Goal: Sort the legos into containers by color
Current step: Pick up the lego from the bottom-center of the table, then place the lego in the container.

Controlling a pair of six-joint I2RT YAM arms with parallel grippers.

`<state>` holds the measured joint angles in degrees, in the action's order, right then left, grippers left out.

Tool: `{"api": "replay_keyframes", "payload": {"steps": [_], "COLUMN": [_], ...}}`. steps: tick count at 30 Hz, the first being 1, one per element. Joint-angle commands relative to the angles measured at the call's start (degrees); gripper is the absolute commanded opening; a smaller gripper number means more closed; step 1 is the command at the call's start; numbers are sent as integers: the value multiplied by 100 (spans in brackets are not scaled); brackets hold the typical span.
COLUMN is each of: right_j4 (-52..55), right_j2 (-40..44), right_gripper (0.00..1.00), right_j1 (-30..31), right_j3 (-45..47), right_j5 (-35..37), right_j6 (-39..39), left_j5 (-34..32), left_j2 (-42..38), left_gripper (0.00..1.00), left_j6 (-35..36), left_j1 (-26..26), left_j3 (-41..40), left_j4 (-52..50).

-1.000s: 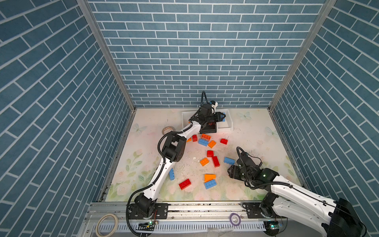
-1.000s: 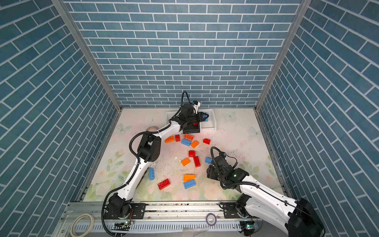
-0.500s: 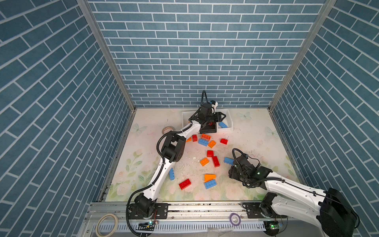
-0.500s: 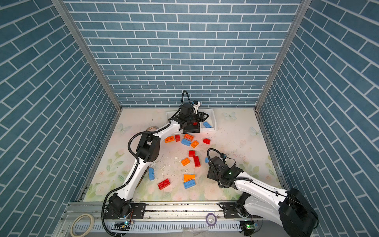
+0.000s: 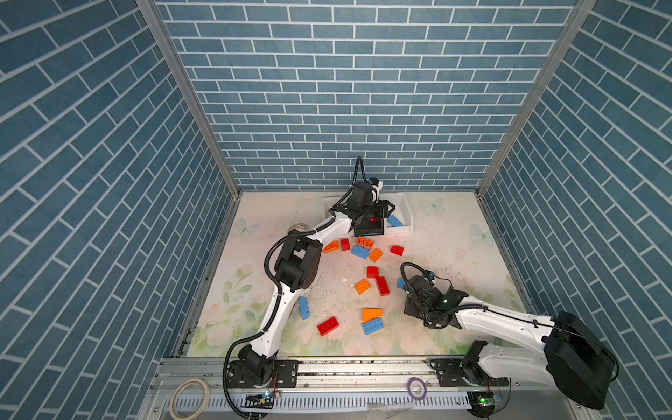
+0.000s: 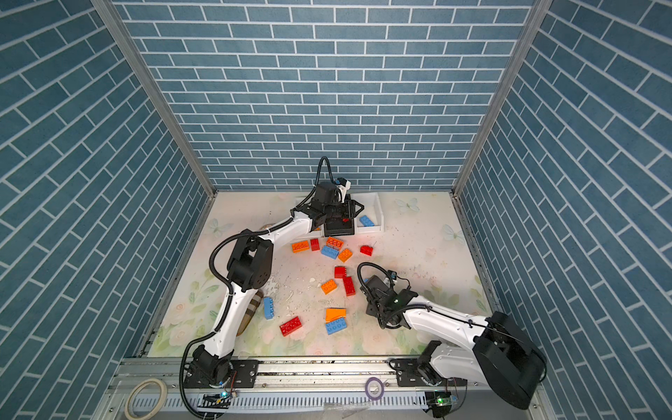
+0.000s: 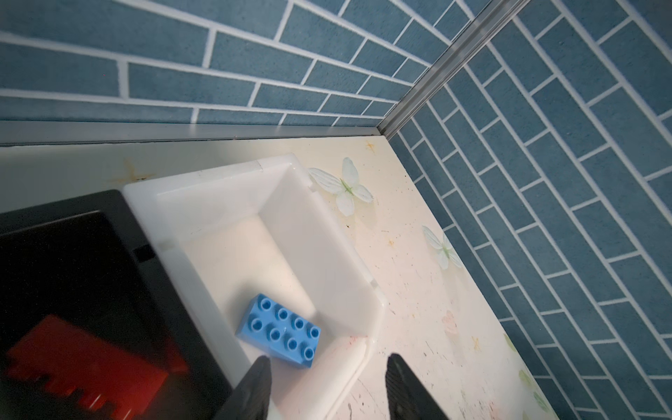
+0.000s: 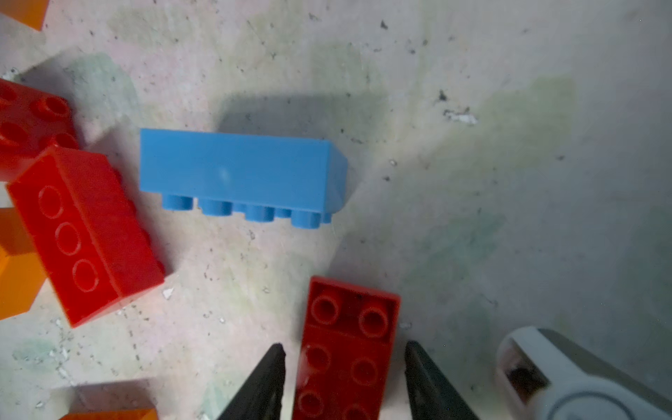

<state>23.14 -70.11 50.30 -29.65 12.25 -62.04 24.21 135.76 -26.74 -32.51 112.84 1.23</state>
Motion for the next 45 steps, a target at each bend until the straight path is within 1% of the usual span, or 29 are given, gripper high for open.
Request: {"api": "replay_keyframes", "payload": {"steps": [1,4,10,13,16,19,24,26,30,34,39,43,45], "right_j4": [305,310,373,612,605,474,-200,-591,-1535,-2348,-2893,-3171,-3213], "right_j2": [-276,-424,-383,-301,-96,199,628,708,711,529,-13,-591,-955], "right_gripper": [51,46,35,29,21,19,16,15,13,12,11,11,11], "right_j1": [93,130,161,161,156,127,-153,-372,-873,-1192,-1497,-1731,-1875], "right_j3": [-228,-308,-372,-519,-617,-629,-621,-612,-591,-796,-1412,-1916,-2266], "right_j5": [280,285,412,558,665,837,686,420,-342,-860,-1313,-1597,-1863], "right_j6": [-209,-203,-135,-127,162,434,1253,1635,2318,2783,3207,3380,3399], "left_j5": [-371,-563,-1031,-1078,-1156,-1094,-1216,-1314,-1412,-1642,-1917,-2046,-2171], "left_j2": [-585,-1029,-1862,-2203,-2552,-2914,-3574,-3834,-4366,-5007,-5780,-6314,-6580], "left_gripper": [53,53,53,53,53,53,55,56,57,58,59,59,60], "left_j6": [327,430,521,460,366,262,231,261,173,208,96,-86,-261], "left_j1": [-31,-25,-12,17,84,173,271,306,421,476,544,560,566], "left_j3": [-477,-1077,-2273,-2747,-3195,-3616,-4326,-4597,-5183,-5735,-6300,-6570,-6727], "left_j4": [139,272,409,441,428,389,197,113,-115,-369,-892,-1380,-1703]}}
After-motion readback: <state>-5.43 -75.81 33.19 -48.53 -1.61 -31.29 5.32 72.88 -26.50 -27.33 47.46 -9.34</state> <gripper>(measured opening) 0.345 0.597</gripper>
